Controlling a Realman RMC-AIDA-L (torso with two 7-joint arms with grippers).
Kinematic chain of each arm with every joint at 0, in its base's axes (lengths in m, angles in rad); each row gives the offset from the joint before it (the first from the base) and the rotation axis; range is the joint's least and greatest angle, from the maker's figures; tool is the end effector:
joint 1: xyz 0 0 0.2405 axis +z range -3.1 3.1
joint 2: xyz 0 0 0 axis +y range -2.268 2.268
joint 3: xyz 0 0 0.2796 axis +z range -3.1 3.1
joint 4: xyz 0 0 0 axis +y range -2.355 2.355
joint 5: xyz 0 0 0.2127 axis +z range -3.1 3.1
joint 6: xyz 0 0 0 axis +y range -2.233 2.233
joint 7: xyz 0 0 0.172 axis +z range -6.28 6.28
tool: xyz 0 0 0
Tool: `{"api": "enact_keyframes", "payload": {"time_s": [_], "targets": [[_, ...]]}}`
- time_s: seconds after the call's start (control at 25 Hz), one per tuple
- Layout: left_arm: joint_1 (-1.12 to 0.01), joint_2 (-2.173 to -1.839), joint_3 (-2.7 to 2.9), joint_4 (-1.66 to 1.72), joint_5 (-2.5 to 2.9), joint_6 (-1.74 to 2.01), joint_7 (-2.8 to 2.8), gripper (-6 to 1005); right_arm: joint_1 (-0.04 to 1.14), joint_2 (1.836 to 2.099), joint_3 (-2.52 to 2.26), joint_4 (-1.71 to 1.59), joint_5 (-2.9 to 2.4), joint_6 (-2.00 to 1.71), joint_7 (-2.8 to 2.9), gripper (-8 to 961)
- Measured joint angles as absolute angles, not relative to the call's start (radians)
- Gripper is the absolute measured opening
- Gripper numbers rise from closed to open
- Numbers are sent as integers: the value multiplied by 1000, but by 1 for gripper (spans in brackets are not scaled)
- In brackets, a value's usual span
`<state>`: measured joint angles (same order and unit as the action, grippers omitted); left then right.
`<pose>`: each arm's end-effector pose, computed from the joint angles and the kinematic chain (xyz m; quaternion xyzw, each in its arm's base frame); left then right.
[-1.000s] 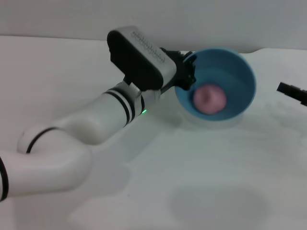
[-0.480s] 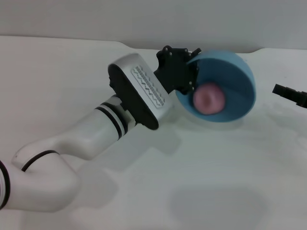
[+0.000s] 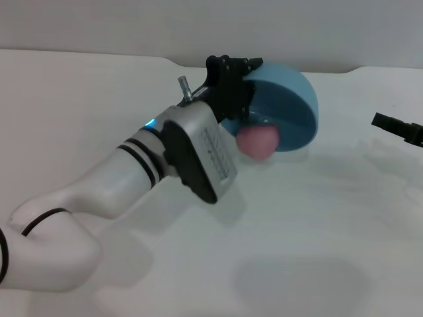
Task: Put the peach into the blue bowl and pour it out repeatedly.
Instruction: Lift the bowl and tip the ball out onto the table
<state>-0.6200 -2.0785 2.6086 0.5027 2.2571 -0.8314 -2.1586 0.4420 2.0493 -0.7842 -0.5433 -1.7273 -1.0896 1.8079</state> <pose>-0.2010 0.3905 -0.1452 -0.8176 0.2644 -0.0679 0.5070 0.3441 0.3830 -0.0214 -0.7572 0.5203 0.2854 0.2729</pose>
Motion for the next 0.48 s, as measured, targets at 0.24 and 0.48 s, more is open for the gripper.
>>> {"api": "enact_keyframes", "payload": {"time_s": [0.24, 0.48], "targets": [[-615, -2079, 2716, 455, 2262, -862, -1974, 0, 445, 2049, -784, -543, -1727, -1080, 1829, 473], [-589, -2079, 2712, 478, 2252, -868, -1941, -1, 454, 2045, -786, -544, -1727, -1080, 1832, 469]]}}
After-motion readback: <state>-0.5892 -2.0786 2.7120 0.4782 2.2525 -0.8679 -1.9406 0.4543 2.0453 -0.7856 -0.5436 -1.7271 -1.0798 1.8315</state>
